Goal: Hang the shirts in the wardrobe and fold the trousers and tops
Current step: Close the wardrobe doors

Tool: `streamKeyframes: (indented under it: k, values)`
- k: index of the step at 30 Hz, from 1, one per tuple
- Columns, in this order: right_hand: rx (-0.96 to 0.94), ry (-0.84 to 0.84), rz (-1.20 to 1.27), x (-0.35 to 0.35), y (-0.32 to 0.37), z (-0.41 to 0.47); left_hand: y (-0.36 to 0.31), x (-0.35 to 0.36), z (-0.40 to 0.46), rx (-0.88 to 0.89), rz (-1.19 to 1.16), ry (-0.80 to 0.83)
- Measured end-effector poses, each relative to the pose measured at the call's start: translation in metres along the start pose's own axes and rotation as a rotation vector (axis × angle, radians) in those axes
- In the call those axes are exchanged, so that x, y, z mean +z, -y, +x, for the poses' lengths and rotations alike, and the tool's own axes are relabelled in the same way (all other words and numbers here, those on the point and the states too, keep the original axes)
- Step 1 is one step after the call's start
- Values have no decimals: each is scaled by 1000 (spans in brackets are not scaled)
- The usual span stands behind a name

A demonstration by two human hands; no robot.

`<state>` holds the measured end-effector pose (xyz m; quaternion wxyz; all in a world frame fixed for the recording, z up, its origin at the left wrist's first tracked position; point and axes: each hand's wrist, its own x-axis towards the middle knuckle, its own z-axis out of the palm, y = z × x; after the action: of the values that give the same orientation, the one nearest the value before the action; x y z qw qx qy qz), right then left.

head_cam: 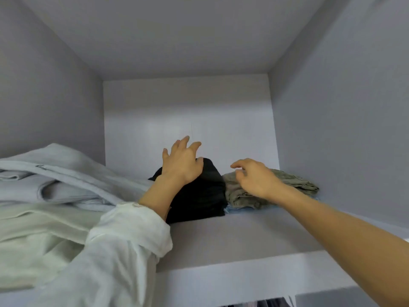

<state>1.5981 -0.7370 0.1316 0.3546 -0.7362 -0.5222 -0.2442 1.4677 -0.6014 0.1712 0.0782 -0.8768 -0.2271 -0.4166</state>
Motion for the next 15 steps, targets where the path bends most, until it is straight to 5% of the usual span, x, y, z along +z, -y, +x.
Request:
streamKeyframes:
  k: [6, 10, 15]
  values:
    - [50, -310, 240, -48, 20, -124, -67, -62, -122, 125, -339, -332]
    - [105, -315, 317, -63, 29, -233, -106, -65, -222, 116, -430, -318]
    - [180, -272, 301, -99, 39, -368, -177, -54, -341, 9, -555, -118]
